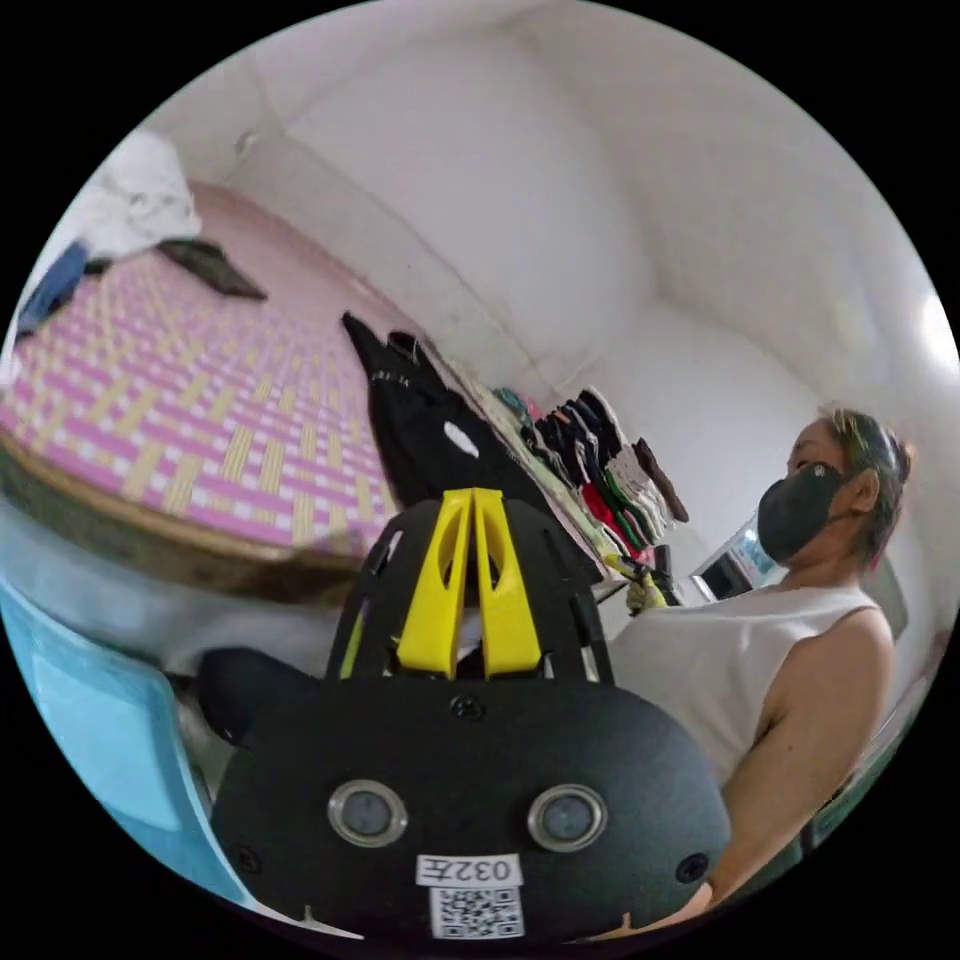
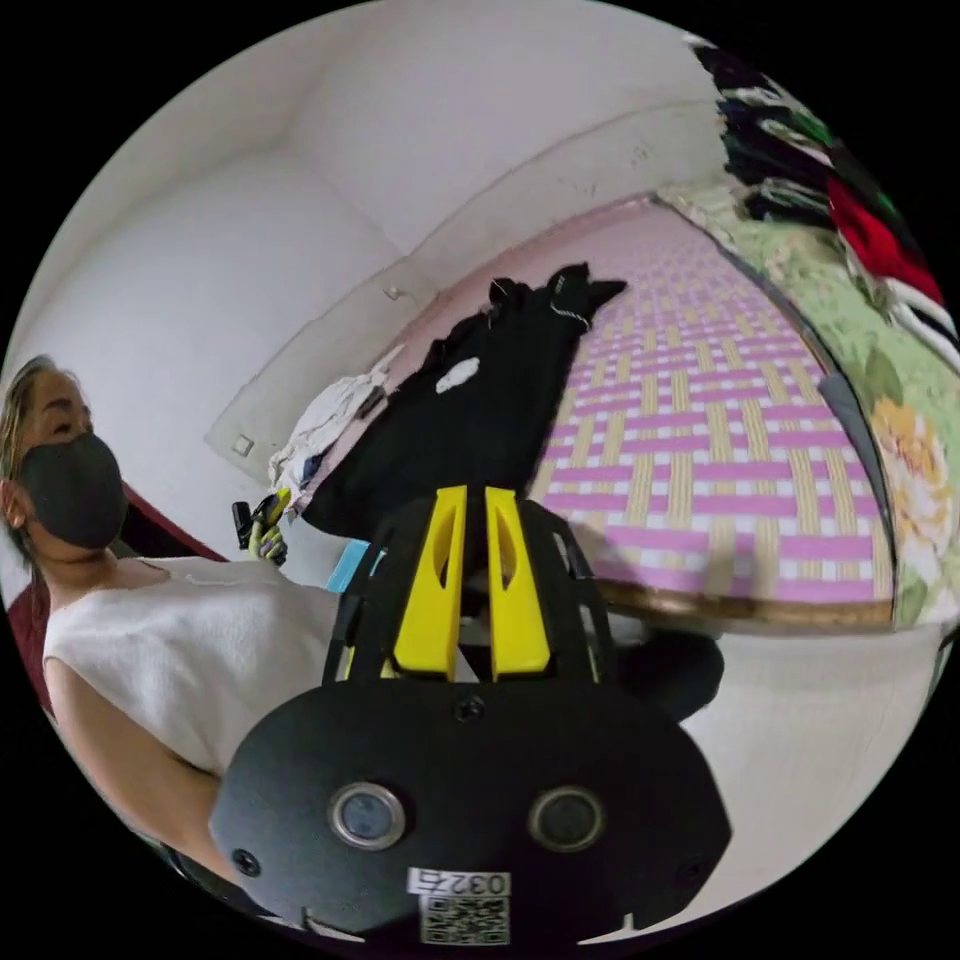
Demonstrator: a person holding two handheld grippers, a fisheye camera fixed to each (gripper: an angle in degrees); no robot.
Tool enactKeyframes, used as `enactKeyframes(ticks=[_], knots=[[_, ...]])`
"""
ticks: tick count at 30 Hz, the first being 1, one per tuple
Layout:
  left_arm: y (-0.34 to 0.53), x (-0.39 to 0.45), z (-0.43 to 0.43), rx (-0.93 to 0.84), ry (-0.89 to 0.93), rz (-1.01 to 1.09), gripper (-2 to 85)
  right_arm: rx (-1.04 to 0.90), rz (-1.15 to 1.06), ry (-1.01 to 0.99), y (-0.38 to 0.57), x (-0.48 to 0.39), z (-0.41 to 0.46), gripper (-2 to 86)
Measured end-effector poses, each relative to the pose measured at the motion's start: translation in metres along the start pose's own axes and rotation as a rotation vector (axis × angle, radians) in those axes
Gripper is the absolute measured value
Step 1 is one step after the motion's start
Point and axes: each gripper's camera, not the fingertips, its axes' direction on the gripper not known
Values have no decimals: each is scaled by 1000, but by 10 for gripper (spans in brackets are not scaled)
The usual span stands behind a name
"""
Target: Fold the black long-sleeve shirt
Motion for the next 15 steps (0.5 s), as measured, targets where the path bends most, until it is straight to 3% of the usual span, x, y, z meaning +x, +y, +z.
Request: enactKeyframes(ticks=[4,9,15], knots=[[-52,48,68,-164,-100,178,-9,-120,-160,103,-30,-30,49,-5],[-112,77,200,-471,-294,334,-9,-370,-331,395,-69,-48,138,-10],[-118,60,277,-696,-550,373,-9,-455,-362,415,-78,-33,171,-10]])
